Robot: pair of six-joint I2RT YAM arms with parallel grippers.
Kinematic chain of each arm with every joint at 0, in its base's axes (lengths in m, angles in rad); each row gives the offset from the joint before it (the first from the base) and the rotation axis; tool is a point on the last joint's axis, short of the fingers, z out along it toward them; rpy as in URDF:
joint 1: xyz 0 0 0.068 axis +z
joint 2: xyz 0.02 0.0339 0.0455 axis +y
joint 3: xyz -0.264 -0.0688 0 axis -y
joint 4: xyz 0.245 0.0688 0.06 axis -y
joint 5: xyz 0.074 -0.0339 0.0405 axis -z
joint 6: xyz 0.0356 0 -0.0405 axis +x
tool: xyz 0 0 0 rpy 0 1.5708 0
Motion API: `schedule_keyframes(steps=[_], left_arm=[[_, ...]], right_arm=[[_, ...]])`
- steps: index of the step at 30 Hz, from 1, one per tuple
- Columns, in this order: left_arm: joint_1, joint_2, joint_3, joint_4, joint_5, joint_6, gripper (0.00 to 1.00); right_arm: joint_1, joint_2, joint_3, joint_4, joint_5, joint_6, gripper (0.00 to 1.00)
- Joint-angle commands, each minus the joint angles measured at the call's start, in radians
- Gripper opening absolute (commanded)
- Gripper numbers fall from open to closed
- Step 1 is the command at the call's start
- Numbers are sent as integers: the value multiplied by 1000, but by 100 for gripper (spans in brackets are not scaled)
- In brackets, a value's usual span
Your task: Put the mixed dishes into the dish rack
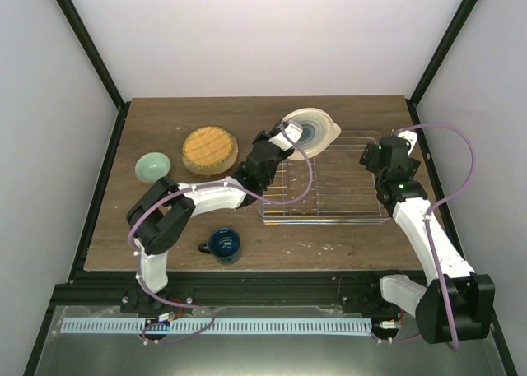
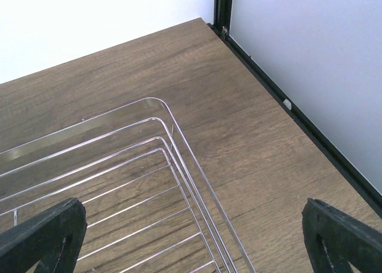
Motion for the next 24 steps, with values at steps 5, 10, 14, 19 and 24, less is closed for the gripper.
schedule_keyframes(steps=[5,10,14,19,24], left_arm=[[-2,-3,-1,294,-25,20,0],[-4,4,-33,338,-27,23,0],[-10,17,-54,393,-35,48,0],[-10,42,-54,447,-40,72,0],[-12,69,-42,471,-42,83,0]], right_arm=[[-6,-1,5,12,20,9,100],[-6,6,3,19,12,3,100],[-6,13,4,21,3,0,100],[-6,15,5,25,-3,-4,100],[-6,18,3,31,-6,-8,100]])
